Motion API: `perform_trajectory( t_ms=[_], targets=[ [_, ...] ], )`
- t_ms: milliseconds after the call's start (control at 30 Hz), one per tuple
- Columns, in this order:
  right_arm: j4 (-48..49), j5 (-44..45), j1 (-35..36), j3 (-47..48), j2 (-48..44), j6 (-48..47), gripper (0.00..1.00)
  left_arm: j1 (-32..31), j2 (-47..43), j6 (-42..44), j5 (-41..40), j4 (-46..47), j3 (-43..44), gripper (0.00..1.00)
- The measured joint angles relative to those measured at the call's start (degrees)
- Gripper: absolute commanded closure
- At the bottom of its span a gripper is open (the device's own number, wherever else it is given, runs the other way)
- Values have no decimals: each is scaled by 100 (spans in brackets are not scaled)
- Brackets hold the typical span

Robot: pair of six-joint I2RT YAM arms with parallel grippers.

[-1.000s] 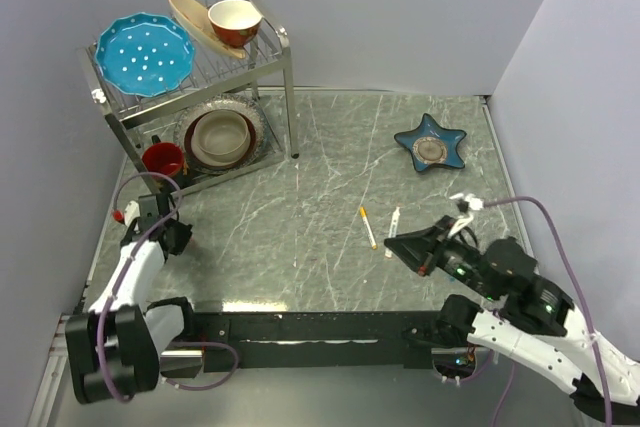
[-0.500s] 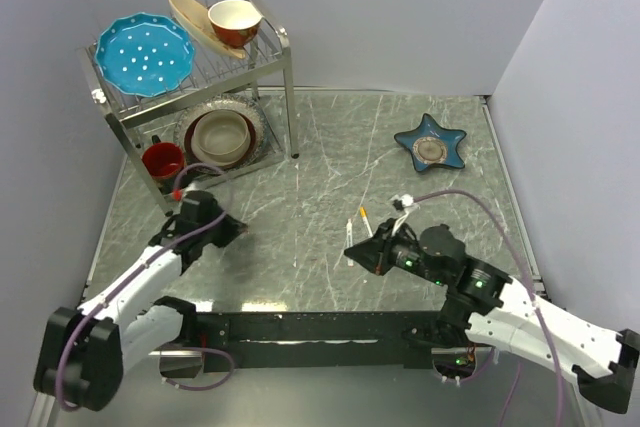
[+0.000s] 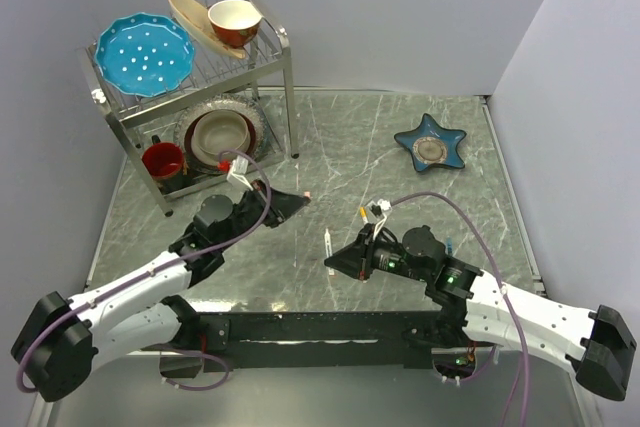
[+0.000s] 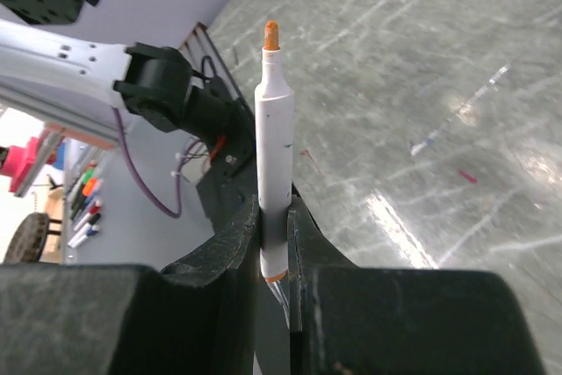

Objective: Insert the pens into the pen caps

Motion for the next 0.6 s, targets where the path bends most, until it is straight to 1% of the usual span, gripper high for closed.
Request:
perform_trajectory(
  t_ms=[100, 200, 433, 600],
  targets=[
    [256, -81, 2, 0, 85, 46, 100, -289, 11, 26, 24, 389, 2, 99],
    [492, -129, 2, 2, 109, 109, 100, -579, -11, 81, -13, 579, 9, 99],
    [614, -144, 2, 20, 485, 168, 100, -1043, -127, 236, -358, 691, 20, 99],
    [612, -125, 2, 20, 476, 229, 100, -1200, -149, 361, -573, 678, 20, 99]
  ],
)
